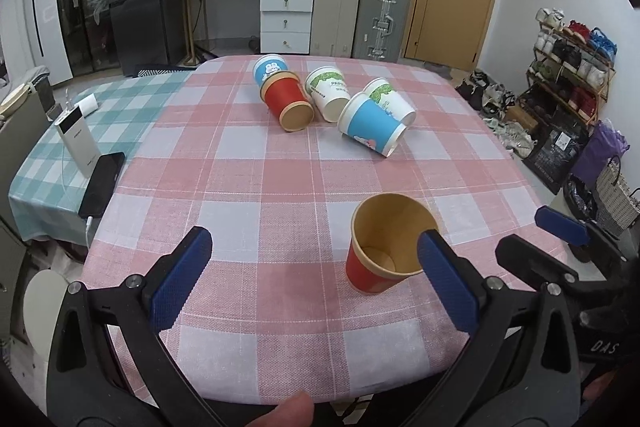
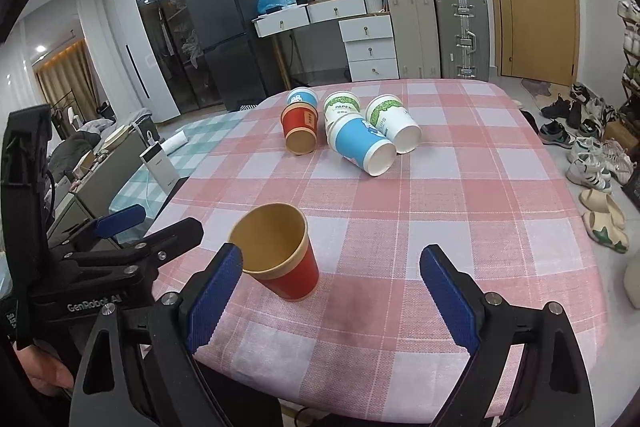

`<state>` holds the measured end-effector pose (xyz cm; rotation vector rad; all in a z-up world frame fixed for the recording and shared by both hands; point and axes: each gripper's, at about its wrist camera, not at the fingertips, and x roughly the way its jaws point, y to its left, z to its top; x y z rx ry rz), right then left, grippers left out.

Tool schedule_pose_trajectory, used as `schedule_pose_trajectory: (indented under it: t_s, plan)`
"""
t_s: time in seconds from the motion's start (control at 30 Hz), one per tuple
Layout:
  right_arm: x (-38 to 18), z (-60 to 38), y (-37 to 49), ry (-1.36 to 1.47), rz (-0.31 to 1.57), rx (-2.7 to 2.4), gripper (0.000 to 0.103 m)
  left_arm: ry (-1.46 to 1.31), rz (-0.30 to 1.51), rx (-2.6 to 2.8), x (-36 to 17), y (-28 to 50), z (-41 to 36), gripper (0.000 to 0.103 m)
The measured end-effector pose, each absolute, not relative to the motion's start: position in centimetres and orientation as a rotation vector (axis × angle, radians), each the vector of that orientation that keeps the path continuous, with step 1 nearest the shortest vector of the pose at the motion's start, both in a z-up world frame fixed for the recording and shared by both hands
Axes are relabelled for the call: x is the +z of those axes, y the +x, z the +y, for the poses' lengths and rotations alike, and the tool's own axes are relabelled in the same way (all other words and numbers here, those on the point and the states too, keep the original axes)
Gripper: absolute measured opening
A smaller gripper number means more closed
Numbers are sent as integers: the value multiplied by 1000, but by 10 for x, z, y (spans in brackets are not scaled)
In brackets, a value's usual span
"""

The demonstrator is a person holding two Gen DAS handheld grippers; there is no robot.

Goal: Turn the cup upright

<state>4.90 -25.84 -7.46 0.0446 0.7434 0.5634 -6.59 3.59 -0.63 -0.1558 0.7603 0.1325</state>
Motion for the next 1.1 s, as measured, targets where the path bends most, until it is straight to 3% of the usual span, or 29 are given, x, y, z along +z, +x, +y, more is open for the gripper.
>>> schedule_pose_trajectory:
  t_s: [1.1]
  plan:
    - [-73, -261, 47, 47, 723, 570, 92, -156, 741, 135, 0, -82, 37, 103]
